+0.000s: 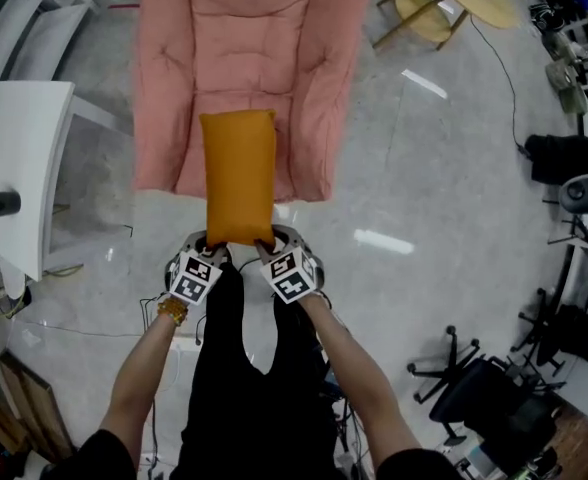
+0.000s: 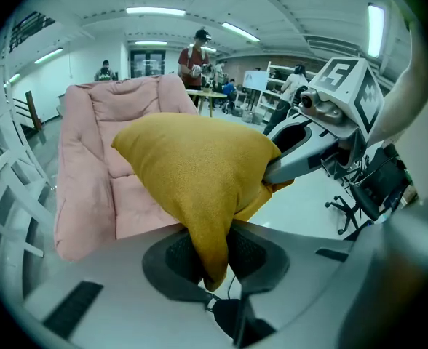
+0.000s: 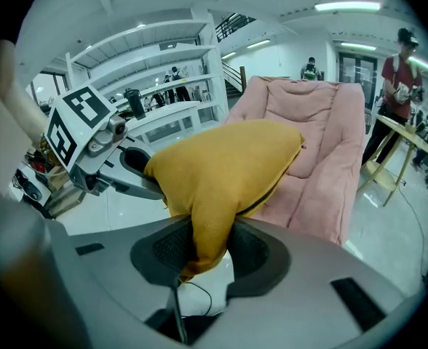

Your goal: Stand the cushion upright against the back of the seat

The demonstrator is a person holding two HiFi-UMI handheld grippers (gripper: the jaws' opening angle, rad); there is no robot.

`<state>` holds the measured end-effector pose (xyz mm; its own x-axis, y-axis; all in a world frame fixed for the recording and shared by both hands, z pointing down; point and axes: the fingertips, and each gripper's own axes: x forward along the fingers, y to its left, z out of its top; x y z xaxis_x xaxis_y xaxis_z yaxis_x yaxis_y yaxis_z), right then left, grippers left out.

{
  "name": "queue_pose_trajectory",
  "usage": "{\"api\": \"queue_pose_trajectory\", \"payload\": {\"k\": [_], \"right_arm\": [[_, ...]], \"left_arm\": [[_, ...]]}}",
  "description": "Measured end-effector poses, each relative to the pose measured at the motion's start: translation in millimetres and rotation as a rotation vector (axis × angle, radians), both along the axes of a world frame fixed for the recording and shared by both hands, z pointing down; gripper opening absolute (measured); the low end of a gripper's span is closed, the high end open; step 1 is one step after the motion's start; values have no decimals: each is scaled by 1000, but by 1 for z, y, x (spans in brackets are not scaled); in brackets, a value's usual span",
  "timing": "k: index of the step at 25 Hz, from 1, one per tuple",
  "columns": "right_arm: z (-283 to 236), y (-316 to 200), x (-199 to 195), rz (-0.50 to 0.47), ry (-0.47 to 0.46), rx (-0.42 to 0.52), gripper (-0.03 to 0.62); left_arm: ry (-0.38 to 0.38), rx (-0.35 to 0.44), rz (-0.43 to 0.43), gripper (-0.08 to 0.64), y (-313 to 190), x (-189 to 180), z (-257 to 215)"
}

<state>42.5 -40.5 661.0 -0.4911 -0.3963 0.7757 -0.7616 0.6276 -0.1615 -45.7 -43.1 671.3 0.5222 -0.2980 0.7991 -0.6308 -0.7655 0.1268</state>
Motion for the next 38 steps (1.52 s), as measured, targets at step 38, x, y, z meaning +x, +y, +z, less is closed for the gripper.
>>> {"api": "queue_pose_trajectory", "payload": {"k": [38], "right_arm": [[-164, -28, -60, 55, 67, 219, 132]], "left_arm": [[44, 214, 51, 67, -36, -59, -159]]}}
